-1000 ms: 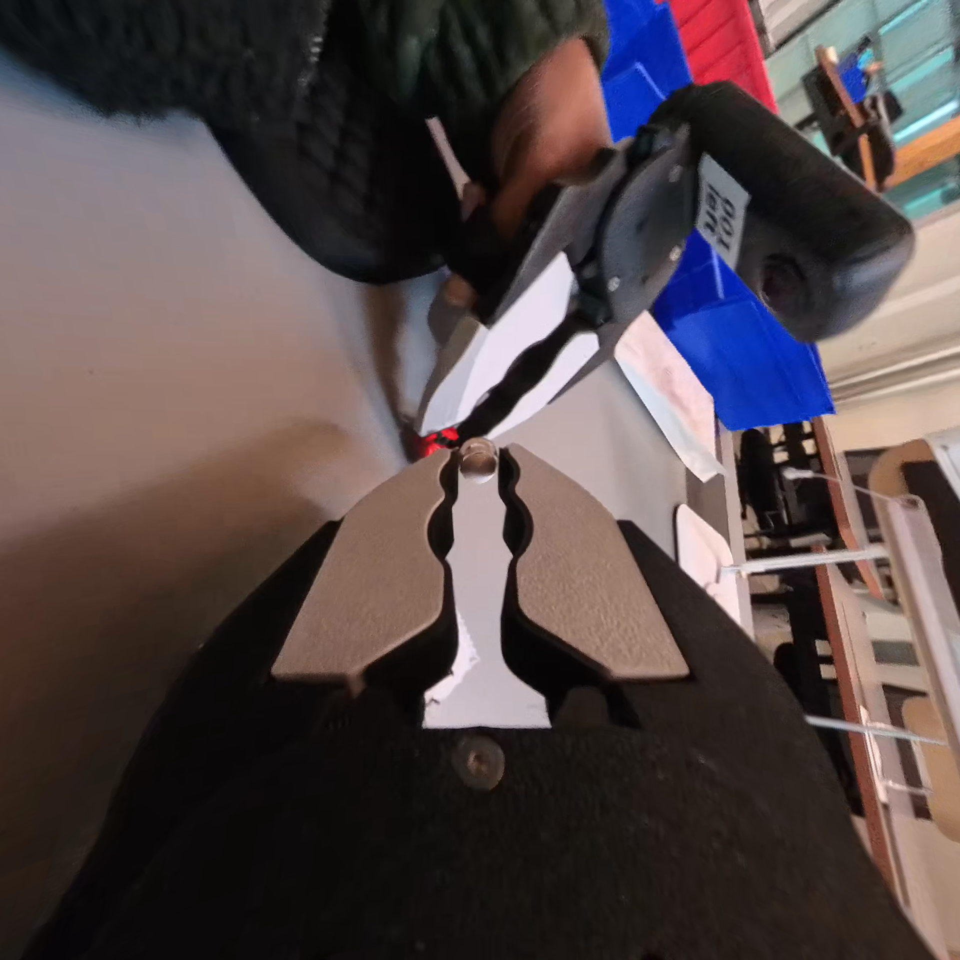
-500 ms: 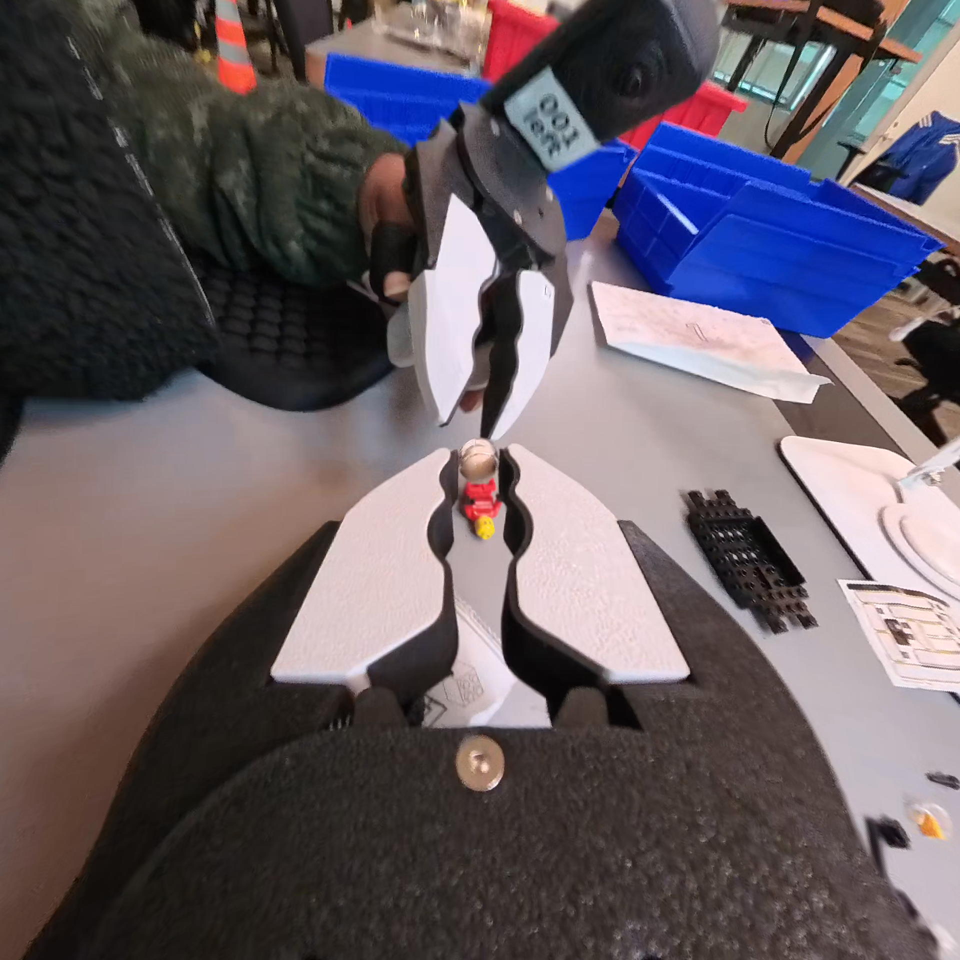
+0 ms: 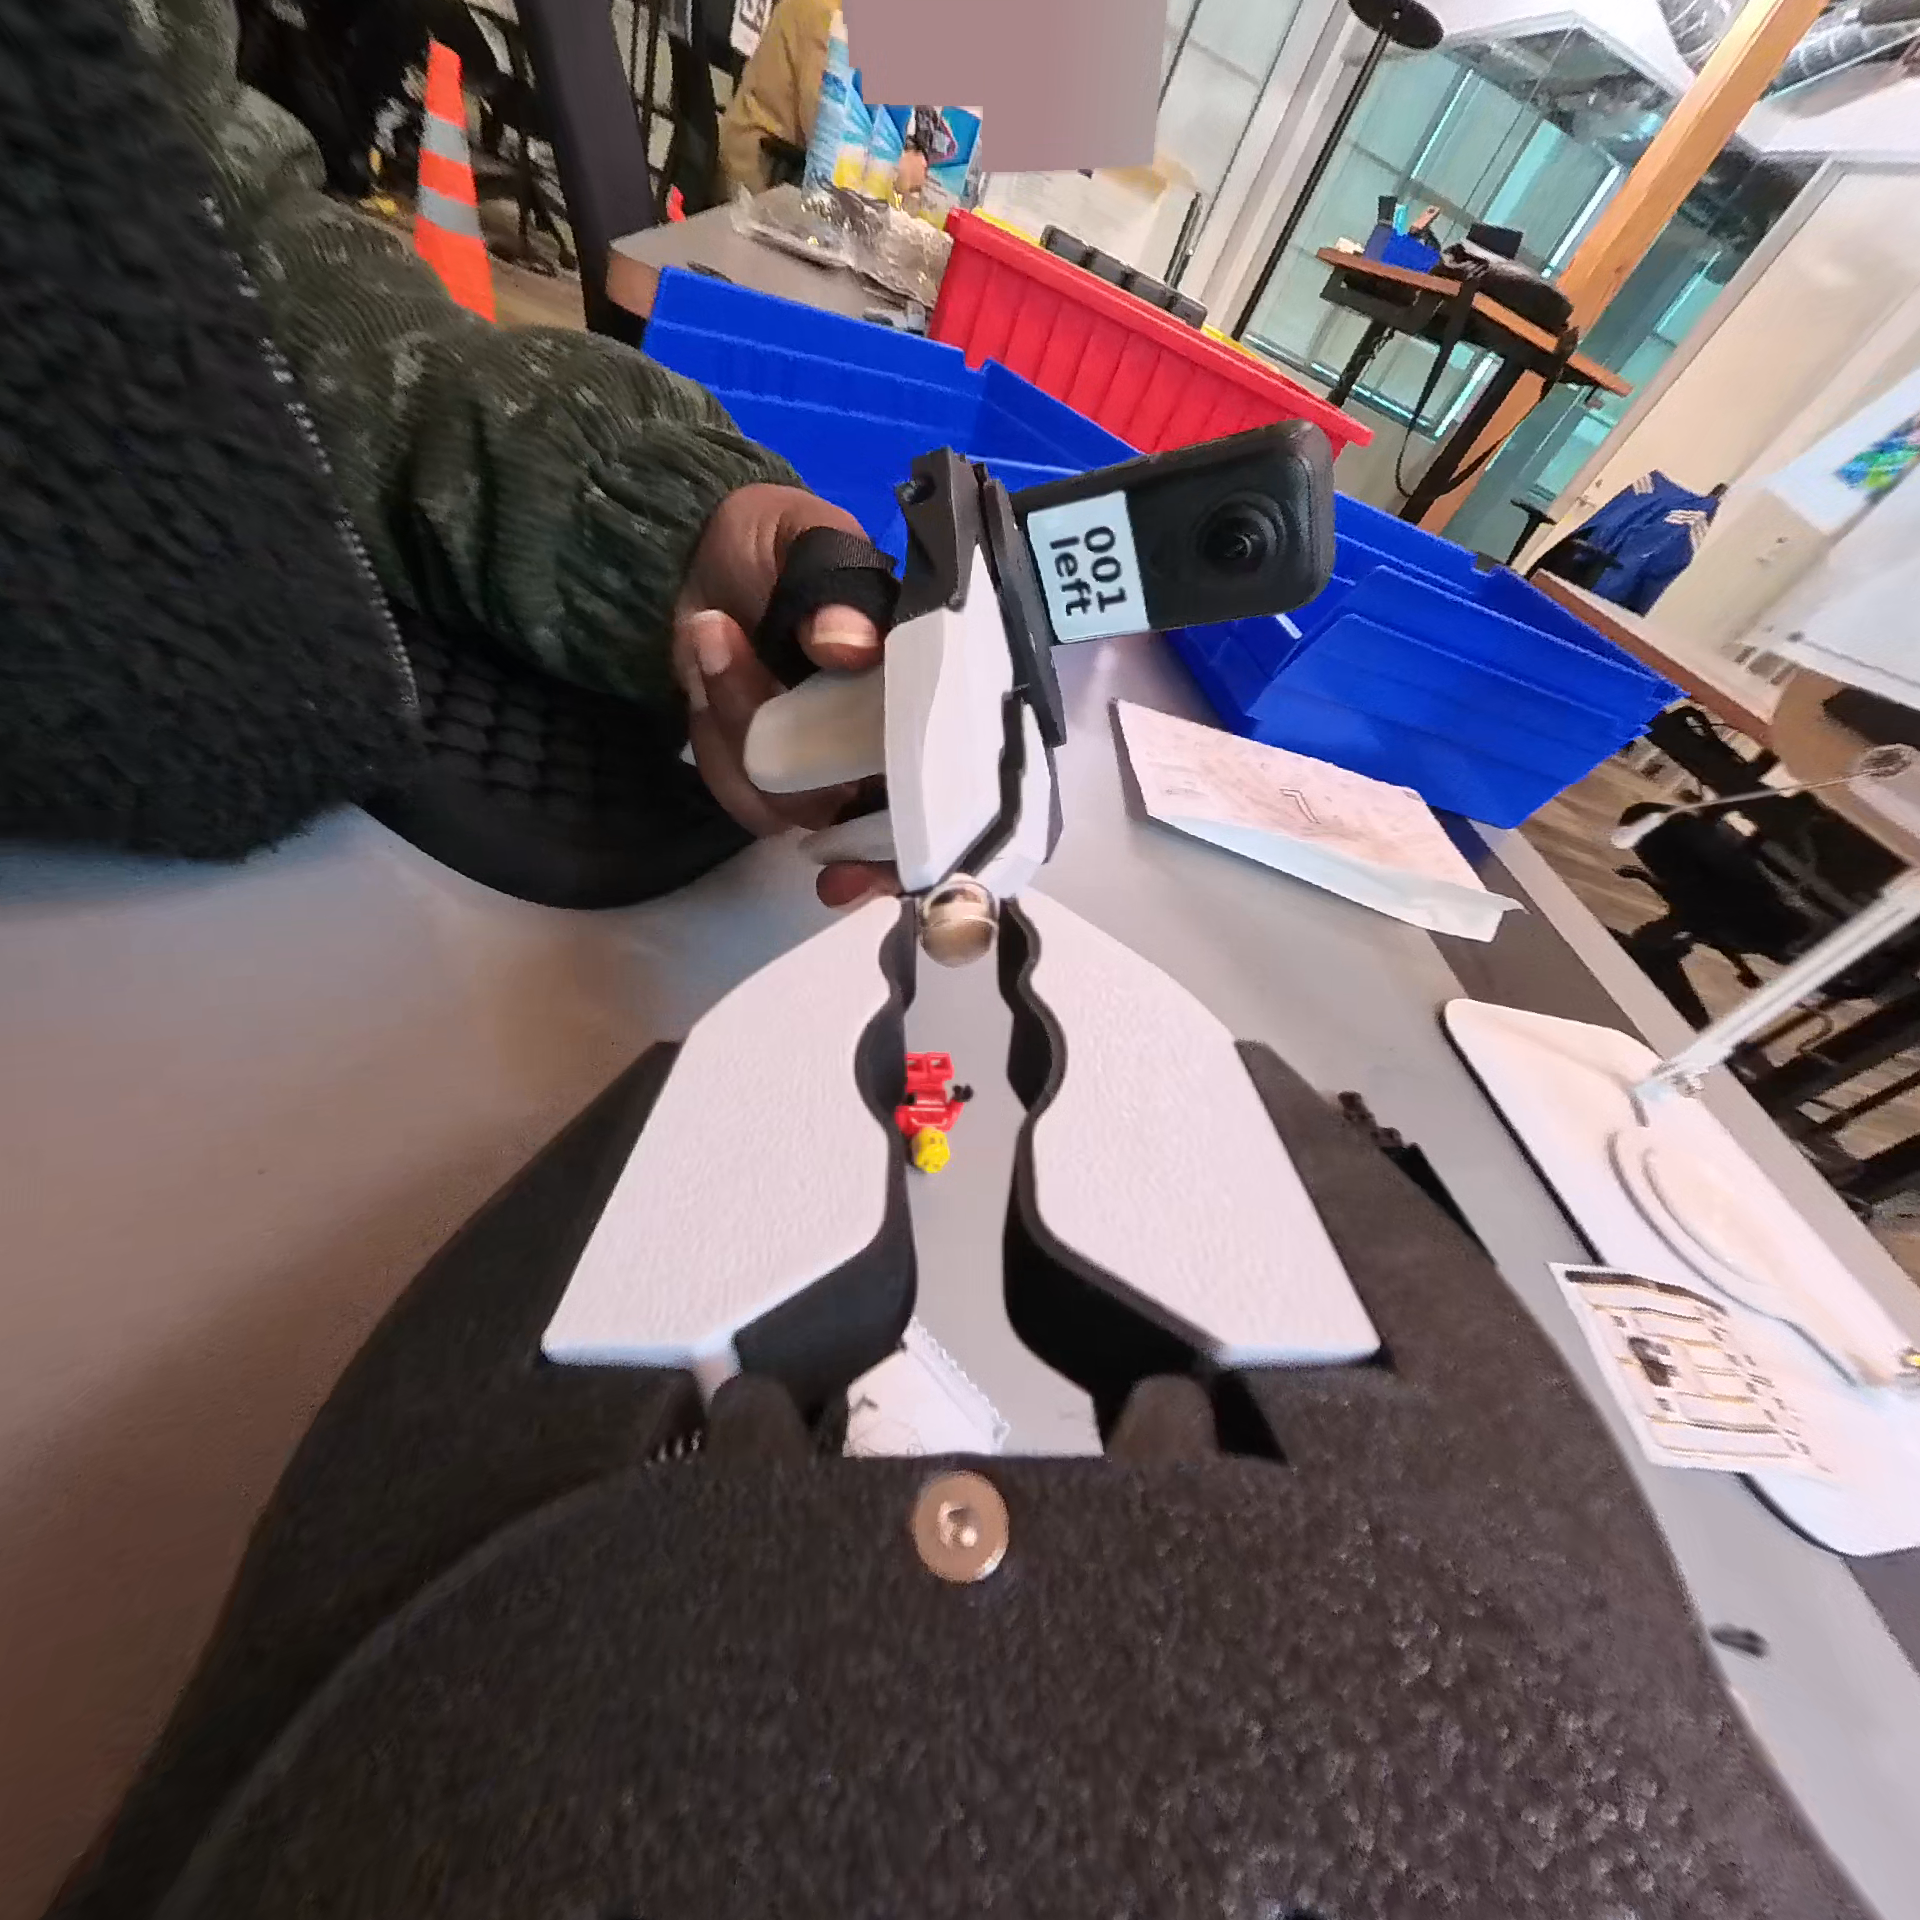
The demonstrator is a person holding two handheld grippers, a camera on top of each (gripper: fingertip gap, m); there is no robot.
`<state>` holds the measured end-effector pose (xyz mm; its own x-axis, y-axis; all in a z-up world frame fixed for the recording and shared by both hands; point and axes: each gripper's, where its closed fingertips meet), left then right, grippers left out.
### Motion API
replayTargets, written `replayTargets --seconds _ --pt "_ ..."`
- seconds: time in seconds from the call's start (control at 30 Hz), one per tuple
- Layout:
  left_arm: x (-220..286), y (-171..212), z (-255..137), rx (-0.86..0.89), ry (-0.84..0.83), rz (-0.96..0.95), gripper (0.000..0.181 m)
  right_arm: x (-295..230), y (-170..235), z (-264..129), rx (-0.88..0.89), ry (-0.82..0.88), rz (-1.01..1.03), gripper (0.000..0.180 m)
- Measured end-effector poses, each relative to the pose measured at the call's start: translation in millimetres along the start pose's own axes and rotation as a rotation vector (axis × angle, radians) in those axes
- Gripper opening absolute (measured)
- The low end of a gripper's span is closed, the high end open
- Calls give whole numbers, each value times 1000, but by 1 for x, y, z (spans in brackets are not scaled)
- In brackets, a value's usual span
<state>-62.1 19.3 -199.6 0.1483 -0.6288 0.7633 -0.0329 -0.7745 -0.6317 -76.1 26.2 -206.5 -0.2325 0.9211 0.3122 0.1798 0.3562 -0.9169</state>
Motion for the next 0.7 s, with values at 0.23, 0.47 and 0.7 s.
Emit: replayTargets --seconds 0.23,0.47,0.7 --pt "-23 -5 -1 15 -304 193 1 15 15 -5 -204 104 -68 17" --pt "-34 4 1 -53 -415 263 1 10 26 -2 -382 99 -180 15" --pt "-33 11 5 -97 -409 282 1 3 32 1 -435 64 -209 14"
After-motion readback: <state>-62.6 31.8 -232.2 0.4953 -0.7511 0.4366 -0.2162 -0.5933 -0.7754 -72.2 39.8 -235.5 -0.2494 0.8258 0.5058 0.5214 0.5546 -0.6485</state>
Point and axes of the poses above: each gripper's, where its closed fingertips meet, z out along the fingers, y out of its underside, x = y × z across the jaws, and after that the axes turned 12 degrees about -y, right-handed
